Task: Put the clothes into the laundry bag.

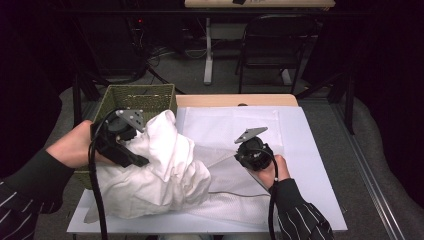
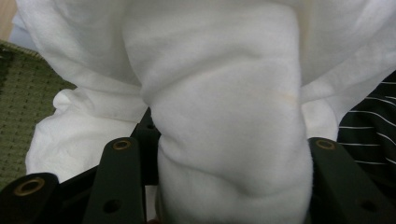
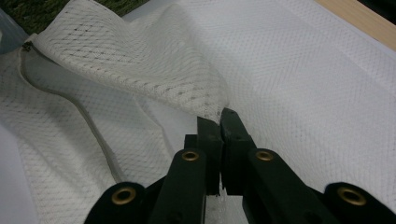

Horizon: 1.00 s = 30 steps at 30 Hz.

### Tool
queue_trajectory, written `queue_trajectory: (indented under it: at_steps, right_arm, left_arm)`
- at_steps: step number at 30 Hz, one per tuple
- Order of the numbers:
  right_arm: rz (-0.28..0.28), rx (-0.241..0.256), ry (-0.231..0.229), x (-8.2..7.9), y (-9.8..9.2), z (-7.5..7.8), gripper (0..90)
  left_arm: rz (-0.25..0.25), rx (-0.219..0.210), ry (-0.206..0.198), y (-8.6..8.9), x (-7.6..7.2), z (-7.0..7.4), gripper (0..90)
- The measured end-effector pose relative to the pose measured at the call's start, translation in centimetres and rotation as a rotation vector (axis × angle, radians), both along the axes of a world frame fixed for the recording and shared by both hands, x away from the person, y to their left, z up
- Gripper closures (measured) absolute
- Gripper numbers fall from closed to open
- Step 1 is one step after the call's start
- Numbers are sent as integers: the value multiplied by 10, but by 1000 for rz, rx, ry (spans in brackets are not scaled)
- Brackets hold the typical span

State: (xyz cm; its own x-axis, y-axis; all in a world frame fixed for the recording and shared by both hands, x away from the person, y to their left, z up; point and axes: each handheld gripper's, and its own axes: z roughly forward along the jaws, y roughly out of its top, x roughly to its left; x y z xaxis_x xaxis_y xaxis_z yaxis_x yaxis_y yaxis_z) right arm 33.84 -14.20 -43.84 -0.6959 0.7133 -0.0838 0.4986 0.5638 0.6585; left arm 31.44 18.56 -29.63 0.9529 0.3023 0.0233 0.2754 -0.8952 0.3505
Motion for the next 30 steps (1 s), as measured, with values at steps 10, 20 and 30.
queue_trajectory:
  at_steps: [10,20,30]
  right_arm:
    - [0,7,4,0,2,4,886]
    - [-19,24,26,3,0,11,886]
    - [-54,1,85,10,2,-2,883]
  left_arm:
    - [-60,-15,3,-32,-7,-20,508]
    - [29,-51,-32,-52,0,-36,509]
    - [89,-49,-108,-71,-3,-79,509]
